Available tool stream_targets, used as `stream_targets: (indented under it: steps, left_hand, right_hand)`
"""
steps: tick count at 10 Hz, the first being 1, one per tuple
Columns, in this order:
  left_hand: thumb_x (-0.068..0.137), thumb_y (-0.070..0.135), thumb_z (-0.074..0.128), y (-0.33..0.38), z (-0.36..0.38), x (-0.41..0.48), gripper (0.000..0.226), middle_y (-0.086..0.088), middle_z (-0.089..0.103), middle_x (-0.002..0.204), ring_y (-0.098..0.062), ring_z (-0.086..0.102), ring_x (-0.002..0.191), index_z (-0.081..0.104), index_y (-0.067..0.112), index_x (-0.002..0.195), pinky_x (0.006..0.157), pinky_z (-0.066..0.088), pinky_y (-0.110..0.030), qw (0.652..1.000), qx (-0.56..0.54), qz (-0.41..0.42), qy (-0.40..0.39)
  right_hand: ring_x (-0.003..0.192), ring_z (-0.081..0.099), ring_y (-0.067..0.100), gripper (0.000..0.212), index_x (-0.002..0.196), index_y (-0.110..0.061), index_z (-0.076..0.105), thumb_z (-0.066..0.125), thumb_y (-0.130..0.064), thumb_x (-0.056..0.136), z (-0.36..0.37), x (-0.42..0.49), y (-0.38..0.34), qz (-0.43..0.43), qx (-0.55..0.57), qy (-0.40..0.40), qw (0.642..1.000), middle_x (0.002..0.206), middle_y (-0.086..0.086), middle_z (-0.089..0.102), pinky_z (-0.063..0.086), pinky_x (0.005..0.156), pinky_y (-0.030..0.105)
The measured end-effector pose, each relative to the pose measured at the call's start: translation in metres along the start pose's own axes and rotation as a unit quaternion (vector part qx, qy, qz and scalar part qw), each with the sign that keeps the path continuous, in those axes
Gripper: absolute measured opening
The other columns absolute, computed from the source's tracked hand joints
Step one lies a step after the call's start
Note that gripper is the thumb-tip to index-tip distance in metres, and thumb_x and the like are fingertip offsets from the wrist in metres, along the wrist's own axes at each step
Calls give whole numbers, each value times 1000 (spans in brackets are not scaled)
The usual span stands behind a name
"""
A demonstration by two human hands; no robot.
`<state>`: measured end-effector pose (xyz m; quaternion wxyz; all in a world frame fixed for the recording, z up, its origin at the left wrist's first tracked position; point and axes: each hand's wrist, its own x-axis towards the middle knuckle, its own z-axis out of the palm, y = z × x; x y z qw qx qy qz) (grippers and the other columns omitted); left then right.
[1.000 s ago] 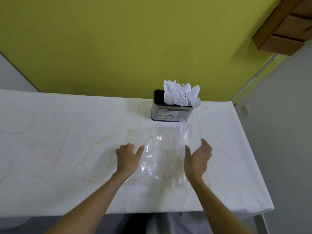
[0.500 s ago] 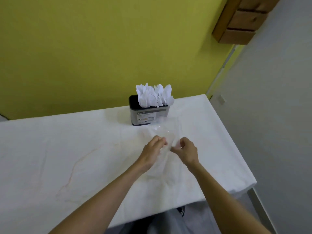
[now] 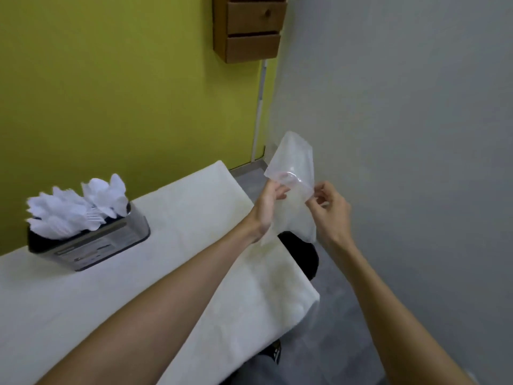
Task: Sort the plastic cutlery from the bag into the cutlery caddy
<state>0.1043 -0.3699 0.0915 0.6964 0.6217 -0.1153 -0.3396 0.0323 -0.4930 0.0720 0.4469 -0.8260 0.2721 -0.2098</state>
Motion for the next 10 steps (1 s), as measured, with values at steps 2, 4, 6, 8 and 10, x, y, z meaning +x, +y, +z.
stream_targets:
  steps: [2, 4, 6, 8, 10]
  left_hand:
    - [100, 50, 6, -83, 60, 120, 67, -13, 59, 128, -27, 52, 111, 57, 14, 125, 82, 37, -33, 986, -66, -151, 13]
    - [94, 52, 43, -210, 73, 205, 42, -6, 59, 124, -28, 53, 117, 63, 19, 112, 103, 39, -37, 958, 37, -281, 46]
    - [83, 32, 57, -324, 64, 260, 18, -6, 66, 88, -25, 63, 90, 65, 18, 76, 87, 49, -36, 911, 272, -308, 28]
    - [102, 38, 26, -402, 42, 284, 61, -15, 12, 159, -34, 16, 145, 13, 3, 150, 116, 19, -48, 806, 430, -406, -26]
    - [104, 40, 19, -369, 37, 273, 56, -6, -10, 161, -31, -10, 148, 3, 21, 154, 117, 1, -53, 759, 532, -362, -96]
  right_hand:
    - [65, 54, 20, 6, 92, -9, 60, 59, -14, 91, -17, 70, 140, 68, -113, -46, 990, 76, 0, 63, 45, 64, 32]
    - [78, 65, 30, 23, 105, -6, 59, 48, -26, 100, 31, 85, 291, 163, -141, -108, 970, 87, 11, 68, 53, 69, 39]
    - [66, 56, 15, 11, 93, -10, 44, 44, -17, 102, 89, 73, 411, 227, -166, -161, 946, 81, 6, 57, 34, 55, 16]
    - [103, 58, 29, 47, 143, -9, 28, 43, -6, 99, 127, 60, 476, 338, -168, -287, 880, 122, 20, 57, 46, 83, 28]
    - [126, 46, 29, 54, 145, -1, 32, 43, 5, 93, 120, 78, 467, 206, -179, -288, 918, 141, 18, 43, 39, 110, 40]
